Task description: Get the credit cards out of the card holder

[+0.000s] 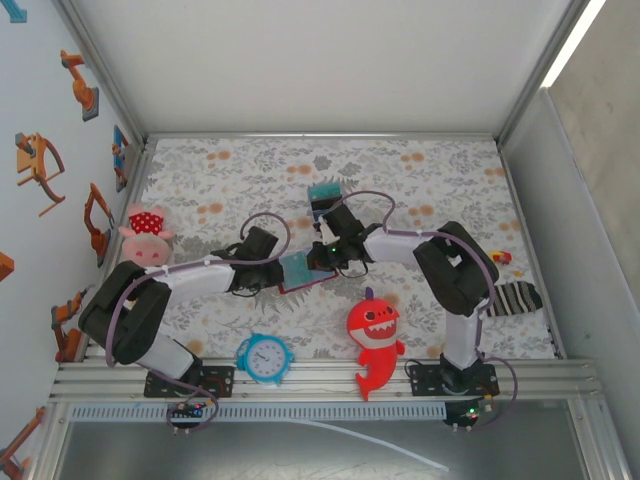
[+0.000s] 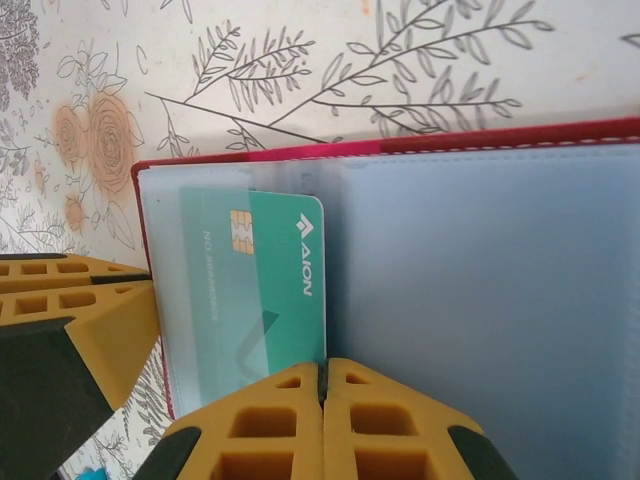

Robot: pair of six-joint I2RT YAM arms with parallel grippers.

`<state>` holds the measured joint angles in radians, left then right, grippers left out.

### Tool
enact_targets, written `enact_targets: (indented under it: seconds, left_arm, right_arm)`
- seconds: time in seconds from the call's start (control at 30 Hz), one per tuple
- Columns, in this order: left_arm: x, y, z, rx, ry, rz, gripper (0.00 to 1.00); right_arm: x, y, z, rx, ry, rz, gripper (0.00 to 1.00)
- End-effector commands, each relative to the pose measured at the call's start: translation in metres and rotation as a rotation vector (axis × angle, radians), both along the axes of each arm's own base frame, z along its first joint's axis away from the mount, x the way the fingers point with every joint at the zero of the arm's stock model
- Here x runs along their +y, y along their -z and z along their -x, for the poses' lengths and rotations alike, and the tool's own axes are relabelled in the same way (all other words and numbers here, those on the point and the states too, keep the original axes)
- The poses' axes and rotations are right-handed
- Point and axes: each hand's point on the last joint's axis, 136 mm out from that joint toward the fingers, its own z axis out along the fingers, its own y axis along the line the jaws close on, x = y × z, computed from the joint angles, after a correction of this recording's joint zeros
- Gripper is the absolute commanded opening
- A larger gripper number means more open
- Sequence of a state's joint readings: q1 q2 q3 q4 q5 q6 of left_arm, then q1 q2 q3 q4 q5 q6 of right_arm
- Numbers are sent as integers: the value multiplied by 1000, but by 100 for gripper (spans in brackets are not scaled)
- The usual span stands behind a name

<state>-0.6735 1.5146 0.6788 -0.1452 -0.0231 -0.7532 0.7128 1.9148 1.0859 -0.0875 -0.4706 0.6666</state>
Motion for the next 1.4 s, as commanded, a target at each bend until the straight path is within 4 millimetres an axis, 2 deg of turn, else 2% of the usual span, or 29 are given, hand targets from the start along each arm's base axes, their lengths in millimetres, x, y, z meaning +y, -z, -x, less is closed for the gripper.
enact_targets:
  seconds: [0.0,0.23,0.37,0.5,0.6,0.67,1.0,1.37]
  left_arm:
    - [6,1,-3,-2,12,-50,18]
    - [3,-4,-13,-25,27,-54,18]
    - [2,-12,-15,-37,27,-44,23]
    - [6,-24,-15,-62,11,-55,34]
    - [6,-30,-16,-84,17,-69,49]
    - [4,-29,-17,-84,28,-81,56]
    - [-3,-8,-14,-32,79,-162,55]
    - [6,11,-5,46,98,-236,45]
  right_arm:
    - [-10,-6,-6,-25,38,10,0]
    - [-9,-11,-10,-33,49,-18,0]
    - [-7,-12,-8,-21,51,-45,0]
    - [-7,-12,-7,-14,58,-68,2]
    - [-7,-11,-6,-8,62,-83,9]
    - [-8,-10,-7,-5,69,-86,11]
    - [-6,-4,-5,20,74,-122,17]
    - [6,-10,-3,41,57,-224,18]
